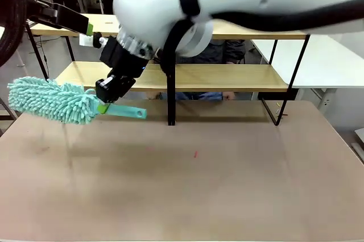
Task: Clean the shelves.
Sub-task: Clean another randomly selected level of the Shelf with the Duster.
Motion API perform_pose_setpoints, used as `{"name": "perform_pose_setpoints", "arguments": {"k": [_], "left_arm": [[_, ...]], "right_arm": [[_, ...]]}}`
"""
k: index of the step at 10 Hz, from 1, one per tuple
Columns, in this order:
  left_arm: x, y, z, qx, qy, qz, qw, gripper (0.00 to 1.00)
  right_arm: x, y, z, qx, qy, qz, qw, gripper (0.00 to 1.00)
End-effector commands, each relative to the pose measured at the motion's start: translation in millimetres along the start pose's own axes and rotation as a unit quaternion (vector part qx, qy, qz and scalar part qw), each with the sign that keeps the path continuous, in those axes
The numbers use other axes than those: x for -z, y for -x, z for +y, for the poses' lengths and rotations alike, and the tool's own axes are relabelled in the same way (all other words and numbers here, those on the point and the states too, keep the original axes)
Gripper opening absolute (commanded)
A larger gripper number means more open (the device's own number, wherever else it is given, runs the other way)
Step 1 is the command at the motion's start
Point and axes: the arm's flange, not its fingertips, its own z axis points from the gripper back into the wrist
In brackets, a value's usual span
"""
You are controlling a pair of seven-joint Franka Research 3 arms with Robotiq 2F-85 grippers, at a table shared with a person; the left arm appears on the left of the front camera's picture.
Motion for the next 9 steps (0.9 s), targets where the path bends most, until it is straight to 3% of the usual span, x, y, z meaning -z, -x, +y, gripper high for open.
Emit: {"name": "perform_pose_setpoints", "arguments": {"k": [1, 4, 5, 6, 7, 9], "left_arm": [[-2, 0, 0, 0.001, -0.005, 0.000, 1.000, 1.00], [-2, 0, 0, 0.001, -0.005, 0.000, 1.000, 1.00], [-2, 0, 0, 0.001, -0.005, 0.000, 1.000, 1.00], [-2, 0, 0, 0.001, -0.005, 0.000, 1.000, 1.00], [-2, 0, 0, 0.001, -0.005, 0.000, 1.000, 1.00], [-2, 0, 0, 0.001, -0.005, 0.000, 1.000, 1.00]], "right_arm": [[-37, 43, -14, -0.011, -0.035, 0.019, 0.999, 0.12], [-47, 62, -19, -0.004, -0.034, 0.002, 0.999, 0.12], [-53, 77, -21, -0.019, -0.025, 0.018, 0.999, 0.12], [-71, 105, -15, -0.083, -0.013, 0.051, 0.995, 0.12], [-92, 139, -4, -0.102, -0.018, 0.073, 0.992, 0.12], [-115, 222, 43, -0.078, -0.063, 0.114, 0.988, 0.12]]}}
